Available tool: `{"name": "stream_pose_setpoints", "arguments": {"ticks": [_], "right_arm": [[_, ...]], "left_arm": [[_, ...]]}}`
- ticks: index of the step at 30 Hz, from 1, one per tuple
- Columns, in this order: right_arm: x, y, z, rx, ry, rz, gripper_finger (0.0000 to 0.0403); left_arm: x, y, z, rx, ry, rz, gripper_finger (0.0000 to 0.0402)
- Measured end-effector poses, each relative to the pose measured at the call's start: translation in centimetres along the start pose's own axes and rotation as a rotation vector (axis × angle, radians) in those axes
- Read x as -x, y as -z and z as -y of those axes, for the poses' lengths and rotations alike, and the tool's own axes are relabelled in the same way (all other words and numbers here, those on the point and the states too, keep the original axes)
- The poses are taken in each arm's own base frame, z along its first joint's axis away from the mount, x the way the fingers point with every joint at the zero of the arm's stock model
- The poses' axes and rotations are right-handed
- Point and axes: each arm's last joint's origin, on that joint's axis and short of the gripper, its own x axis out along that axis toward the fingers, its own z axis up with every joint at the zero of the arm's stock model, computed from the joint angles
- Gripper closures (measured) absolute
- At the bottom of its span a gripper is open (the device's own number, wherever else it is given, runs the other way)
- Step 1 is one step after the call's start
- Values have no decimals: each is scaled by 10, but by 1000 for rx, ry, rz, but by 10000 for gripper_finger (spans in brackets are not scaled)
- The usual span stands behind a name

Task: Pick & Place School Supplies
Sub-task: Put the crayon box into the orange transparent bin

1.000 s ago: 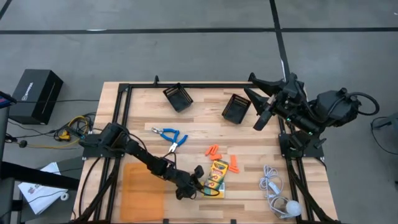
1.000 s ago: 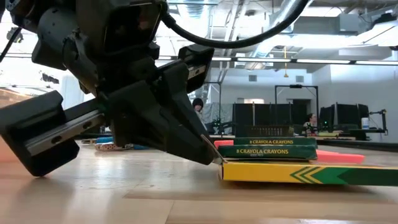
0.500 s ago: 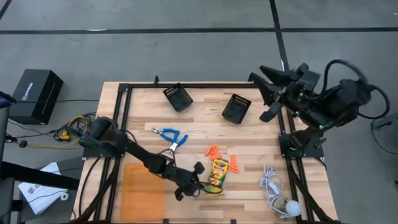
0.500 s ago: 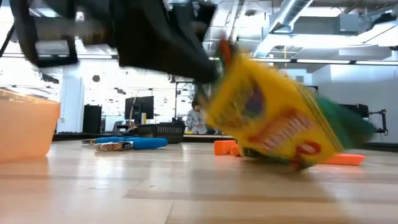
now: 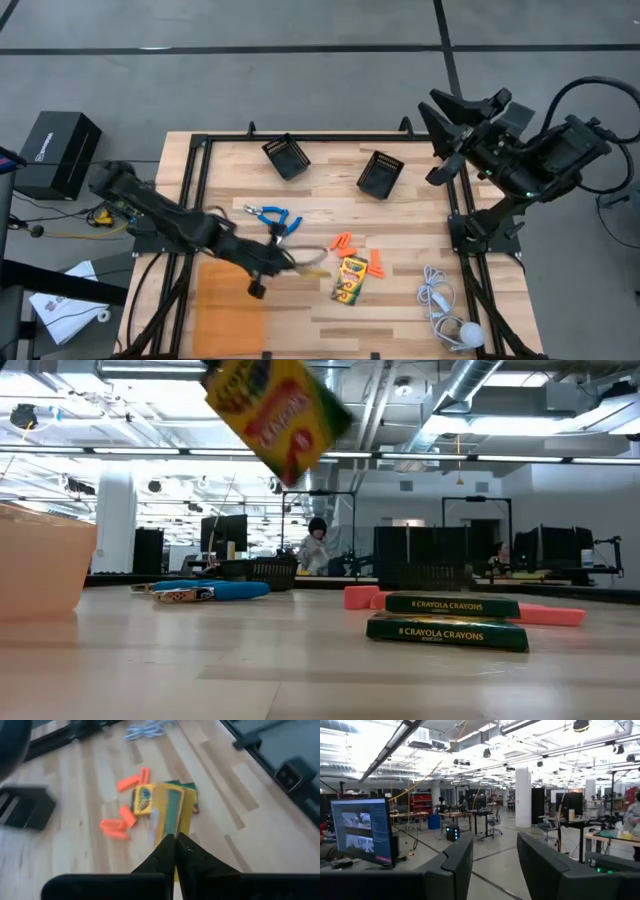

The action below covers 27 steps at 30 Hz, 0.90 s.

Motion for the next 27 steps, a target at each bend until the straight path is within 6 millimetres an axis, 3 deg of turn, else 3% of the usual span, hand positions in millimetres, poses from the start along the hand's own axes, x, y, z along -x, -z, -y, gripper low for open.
{"name": "stream_pose_setpoints", "arguments": {"ticks": [7,19,27], "right_arm": [[0,-5,4,-20,-1,11,262],[0,-6,4,-65,0,13,267],[-5,5,-16,-62,-11,-5,269]], "left_arm": [[50,9,-7,170,13,-19,401],[89,22,28,305,297,-86,401],[105,38,49,315,399,-240,401]]}}
